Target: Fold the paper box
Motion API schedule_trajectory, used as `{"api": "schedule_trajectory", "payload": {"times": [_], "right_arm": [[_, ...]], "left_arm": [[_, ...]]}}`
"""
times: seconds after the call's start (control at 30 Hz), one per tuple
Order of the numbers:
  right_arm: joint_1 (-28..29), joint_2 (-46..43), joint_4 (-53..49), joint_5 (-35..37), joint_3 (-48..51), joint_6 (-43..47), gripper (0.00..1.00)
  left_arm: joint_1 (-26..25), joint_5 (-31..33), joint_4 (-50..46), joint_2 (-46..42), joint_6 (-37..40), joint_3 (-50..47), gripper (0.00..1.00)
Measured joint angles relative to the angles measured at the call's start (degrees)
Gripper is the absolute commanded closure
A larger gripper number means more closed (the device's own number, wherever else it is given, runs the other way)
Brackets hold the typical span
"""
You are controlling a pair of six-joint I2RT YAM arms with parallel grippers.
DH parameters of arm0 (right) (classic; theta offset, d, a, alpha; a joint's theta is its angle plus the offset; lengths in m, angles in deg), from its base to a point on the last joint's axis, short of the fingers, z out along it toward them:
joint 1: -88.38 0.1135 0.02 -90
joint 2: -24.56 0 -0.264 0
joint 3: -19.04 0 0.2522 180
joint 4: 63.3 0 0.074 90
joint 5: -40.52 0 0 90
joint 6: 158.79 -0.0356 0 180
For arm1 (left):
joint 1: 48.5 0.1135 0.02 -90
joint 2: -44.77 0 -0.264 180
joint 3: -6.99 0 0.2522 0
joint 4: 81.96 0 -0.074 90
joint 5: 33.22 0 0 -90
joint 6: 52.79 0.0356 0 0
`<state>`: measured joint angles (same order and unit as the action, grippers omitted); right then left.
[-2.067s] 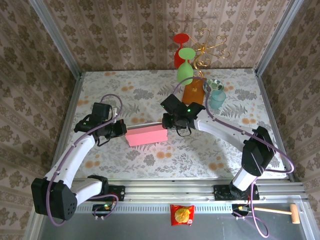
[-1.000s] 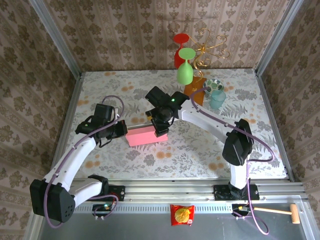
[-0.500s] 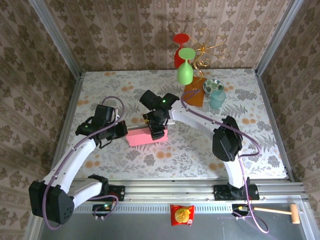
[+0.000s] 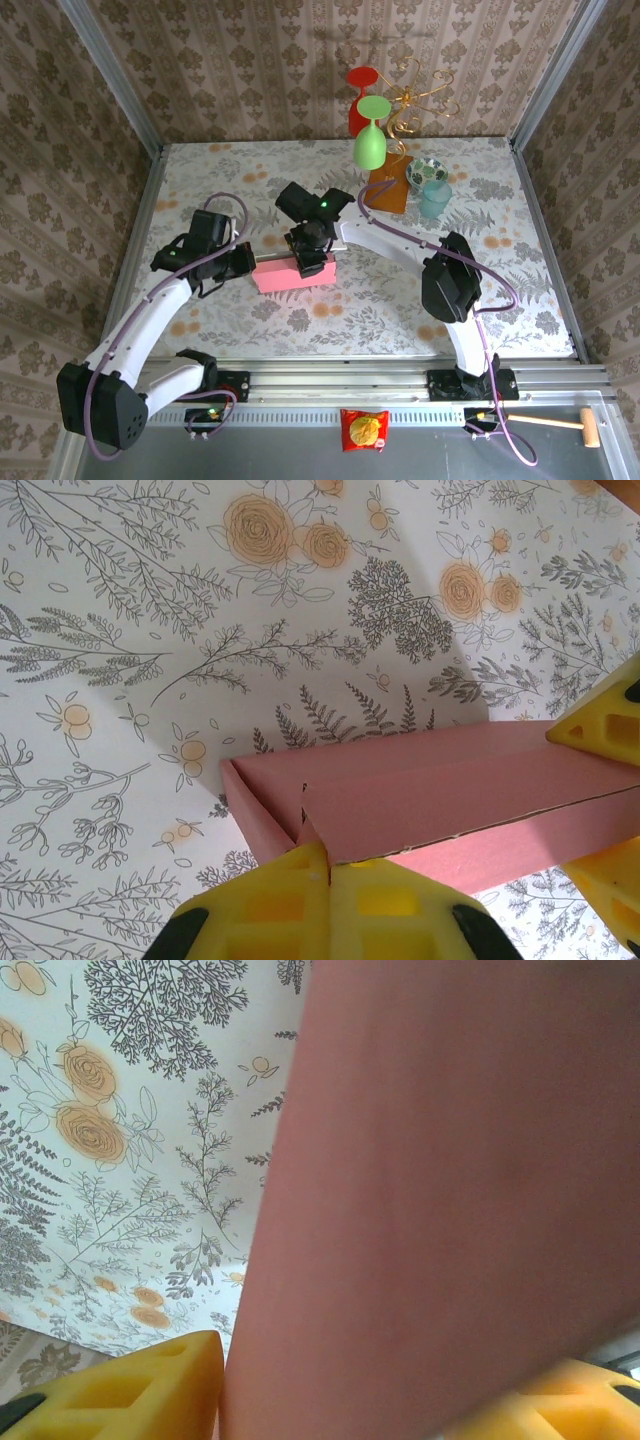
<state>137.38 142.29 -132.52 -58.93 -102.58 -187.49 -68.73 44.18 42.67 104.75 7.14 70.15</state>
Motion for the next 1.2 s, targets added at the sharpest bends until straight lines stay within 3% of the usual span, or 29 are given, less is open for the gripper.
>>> {"api": "schedule_trajectory", "payload": {"times": [0.6, 0.7, 0.87, 1.2], "right_arm": [[-0.1, 0.0, 1.5, 0.8, 0.8, 0.0, 0.51], [-0.1, 0.0, 1.7, 0.9, 0.9, 0.0, 0.53], [-0.2, 0.0, 1.9, 0.9, 0.9, 0.0, 0.53], [-0.5, 0.0, 2.6, 0.9, 1.0, 0.0, 0.56]], "left_arm": [[3.2, -5.9, -6.4, 1.8, -2.8, 3.2, 1.00], [3.7, -7.0, -6.5, 1.9, -3.0, 3.3, 0.82], [3.9, -8.5, -6.9, 1.7, -5.1, 3.3, 0.63], [6.9, -10.1, -8.0, -0.8, -8.8, 5.8, 0.63]]}}
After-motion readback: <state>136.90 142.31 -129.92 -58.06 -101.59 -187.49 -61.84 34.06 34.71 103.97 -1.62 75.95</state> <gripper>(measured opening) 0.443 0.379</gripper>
